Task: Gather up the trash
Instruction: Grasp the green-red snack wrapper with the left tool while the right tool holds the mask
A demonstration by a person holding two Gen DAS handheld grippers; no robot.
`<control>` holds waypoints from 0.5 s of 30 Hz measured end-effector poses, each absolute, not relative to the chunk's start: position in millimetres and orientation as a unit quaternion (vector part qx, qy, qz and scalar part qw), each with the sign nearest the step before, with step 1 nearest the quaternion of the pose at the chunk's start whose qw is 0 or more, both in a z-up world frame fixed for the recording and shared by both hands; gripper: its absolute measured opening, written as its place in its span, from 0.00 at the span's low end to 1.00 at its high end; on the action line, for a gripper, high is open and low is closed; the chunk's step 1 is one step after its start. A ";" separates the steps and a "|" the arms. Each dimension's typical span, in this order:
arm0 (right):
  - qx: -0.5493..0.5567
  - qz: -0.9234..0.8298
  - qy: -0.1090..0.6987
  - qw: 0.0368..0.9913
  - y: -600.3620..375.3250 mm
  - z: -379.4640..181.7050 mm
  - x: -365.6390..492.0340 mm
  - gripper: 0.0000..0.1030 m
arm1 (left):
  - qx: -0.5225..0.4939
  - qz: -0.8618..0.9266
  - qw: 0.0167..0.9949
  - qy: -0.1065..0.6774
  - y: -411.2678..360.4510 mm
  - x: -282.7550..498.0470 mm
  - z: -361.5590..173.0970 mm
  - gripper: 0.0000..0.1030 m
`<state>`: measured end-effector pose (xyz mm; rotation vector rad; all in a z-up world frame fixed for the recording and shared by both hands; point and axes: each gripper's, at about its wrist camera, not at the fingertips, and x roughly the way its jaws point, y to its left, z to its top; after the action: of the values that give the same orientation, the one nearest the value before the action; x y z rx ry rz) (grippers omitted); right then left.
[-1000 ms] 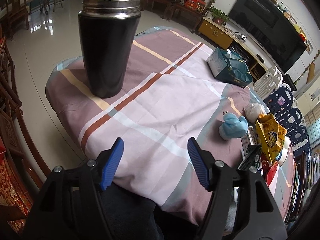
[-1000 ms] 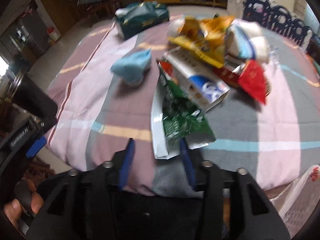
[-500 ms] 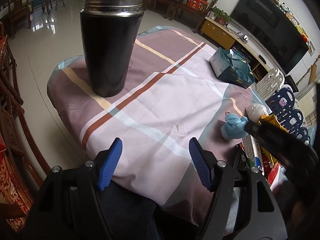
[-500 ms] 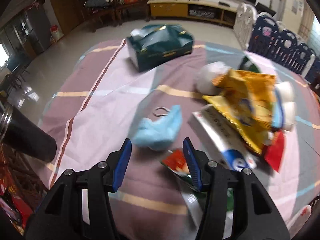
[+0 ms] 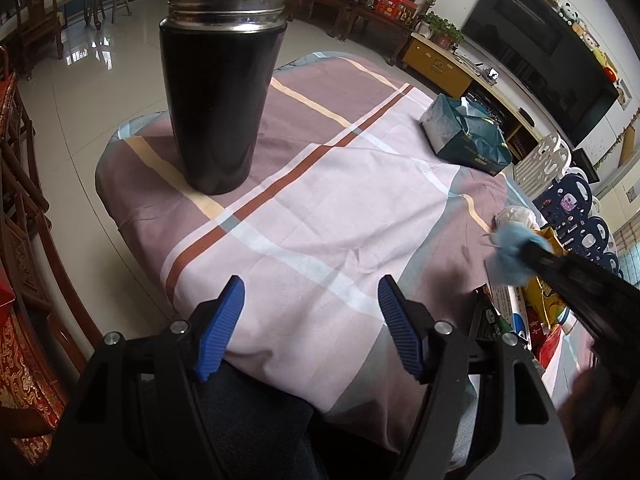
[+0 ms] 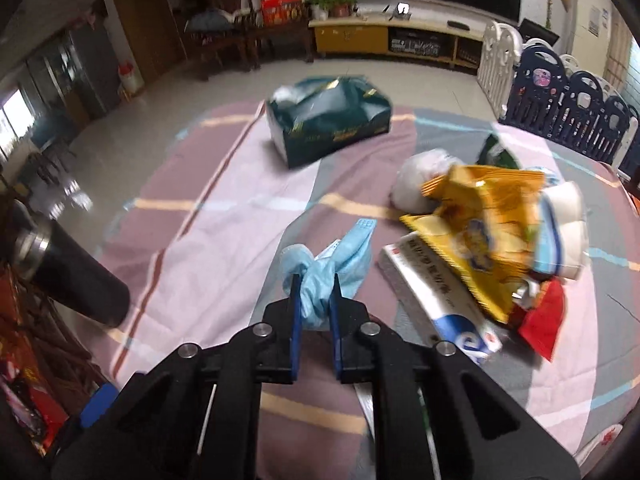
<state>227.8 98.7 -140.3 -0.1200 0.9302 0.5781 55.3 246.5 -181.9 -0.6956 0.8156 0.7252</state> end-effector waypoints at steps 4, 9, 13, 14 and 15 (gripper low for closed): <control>-0.034 0.225 0.447 0.865 51.8 -137.3 228.9 0.13 | -0.322 0.327 0.801 0.383 245.5 57.4 -182.5 0.68; -0.029 0.172 0.502 0.847 24.5 -175.9 236.0 0.13 | -0.271 0.284 0.831 0.393 225.6 71.6 -176.7 0.68; -0.021 0.205 0.521 0.828 25.8 -187.7 217.4 0.13 | -0.254 0.230 0.851 0.398 208.5 82.0 -175.7 0.70; -0.018 0.216 0.522 0.825 25.3 -187.5 212.0 0.13 | -0.255 0.216 0.855 0.398 205.1 84.0 -176.0 0.71; -0.013 0.220 0.521 0.824 23.2 -186.6 209.2 0.13 | -0.257 0.202 0.858 0.397 202.1 85.7 -176.4 0.73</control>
<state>209.2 23.2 -186.6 -0.0286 1.1087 0.4686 85.7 202.1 -176.4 -0.5394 0.8341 0.4238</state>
